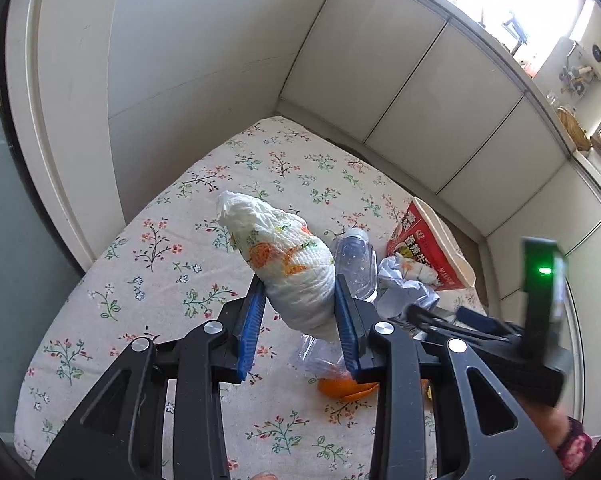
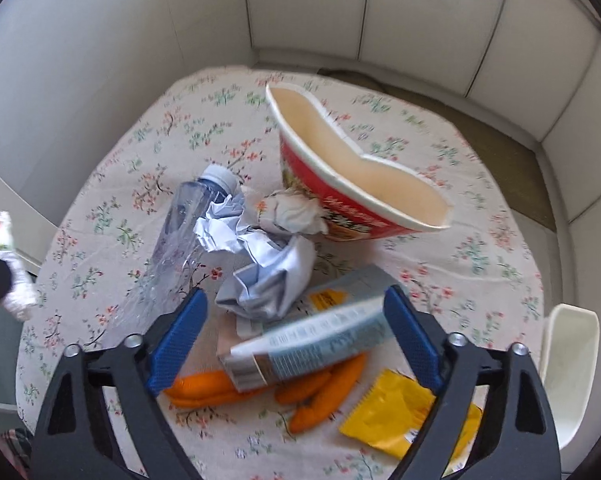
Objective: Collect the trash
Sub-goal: 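Grasp the white wrapped bundle with the left tool, then grasp the crumpled tissue with the right tool while the left tool holds the bundle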
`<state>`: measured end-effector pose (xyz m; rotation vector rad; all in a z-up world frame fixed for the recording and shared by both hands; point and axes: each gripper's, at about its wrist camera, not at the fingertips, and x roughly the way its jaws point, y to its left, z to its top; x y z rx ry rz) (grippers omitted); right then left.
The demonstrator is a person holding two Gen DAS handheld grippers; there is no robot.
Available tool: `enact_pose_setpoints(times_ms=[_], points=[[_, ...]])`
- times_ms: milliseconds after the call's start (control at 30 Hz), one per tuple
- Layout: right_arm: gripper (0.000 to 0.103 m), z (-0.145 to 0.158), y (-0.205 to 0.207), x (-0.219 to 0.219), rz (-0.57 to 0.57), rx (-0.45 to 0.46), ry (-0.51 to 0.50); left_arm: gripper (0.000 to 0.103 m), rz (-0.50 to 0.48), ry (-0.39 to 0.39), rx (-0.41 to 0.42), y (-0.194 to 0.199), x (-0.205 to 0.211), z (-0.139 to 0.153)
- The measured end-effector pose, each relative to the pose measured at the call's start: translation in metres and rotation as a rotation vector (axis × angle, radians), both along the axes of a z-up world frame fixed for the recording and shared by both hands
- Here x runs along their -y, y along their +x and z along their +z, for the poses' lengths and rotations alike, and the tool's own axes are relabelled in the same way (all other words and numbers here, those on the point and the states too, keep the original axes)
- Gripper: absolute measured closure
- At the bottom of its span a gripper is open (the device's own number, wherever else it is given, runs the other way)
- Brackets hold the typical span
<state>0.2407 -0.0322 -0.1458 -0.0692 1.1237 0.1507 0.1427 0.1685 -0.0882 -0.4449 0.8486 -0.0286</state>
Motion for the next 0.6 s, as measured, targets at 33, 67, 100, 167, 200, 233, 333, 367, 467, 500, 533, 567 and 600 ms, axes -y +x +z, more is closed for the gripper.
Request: enact_pose_setpoints(times_ms=[33,67,100,167,200,233,333,367,467,500,533,567,600], points=[[0.025,-0.004,0.003,-0.002,-0.001,-0.008,-0.001,0.071,-0.002,-0.005,-0.002,0.000,0.000,0.000],[0.029,-0.007,0.006,-0.003,-0.003,-0.016,-0.001,0.070,-0.003,-0.012,-0.004,0.000,-0.001,-0.001],[0.036,-0.010,0.009,-0.004,-0.001,-0.023,0.003,0.070,-0.004,-0.020,-0.007,0.000,-0.003,-0.001],[0.053,-0.014,0.013,-0.005,0.013,-0.043,0.026,0.070,-0.009,-0.038,-0.013,0.001,-0.005,-0.002],[0.061,-0.014,0.013,-0.005,0.019,-0.045,0.039,0.070,-0.009,-0.041,-0.014,0.002,-0.005,-0.003],[0.061,-0.013,0.012,-0.006,0.019,-0.038,0.035,0.070,-0.010,-0.041,-0.013,0.003,-0.003,-0.003],[0.063,-0.007,0.007,-0.008,0.021,-0.025,0.044,0.070,-0.011,-0.041,-0.010,0.004,-0.003,-0.002],[0.063,-0.004,0.004,-0.007,0.019,-0.020,0.052,0.070,-0.011,-0.041,-0.009,0.004,-0.003,-0.002],[0.064,0.008,-0.004,-0.008,0.025,-0.002,0.078,0.070,-0.009,-0.036,-0.004,0.004,-0.003,-0.001],[0.064,0.013,-0.008,-0.009,0.030,0.008,0.084,0.070,-0.008,-0.033,-0.002,0.003,-0.002,0.000],[0.064,0.019,-0.012,-0.010,0.035,0.022,0.088,0.070,-0.007,-0.031,0.000,0.003,-0.002,0.001],[0.064,0.024,-0.016,-0.009,0.037,0.032,0.089,0.071,-0.006,-0.030,0.003,0.002,-0.001,0.001],[0.064,0.031,-0.021,-0.010,0.042,0.051,0.088,0.071,-0.004,-0.028,0.006,0.001,-0.001,0.002]])
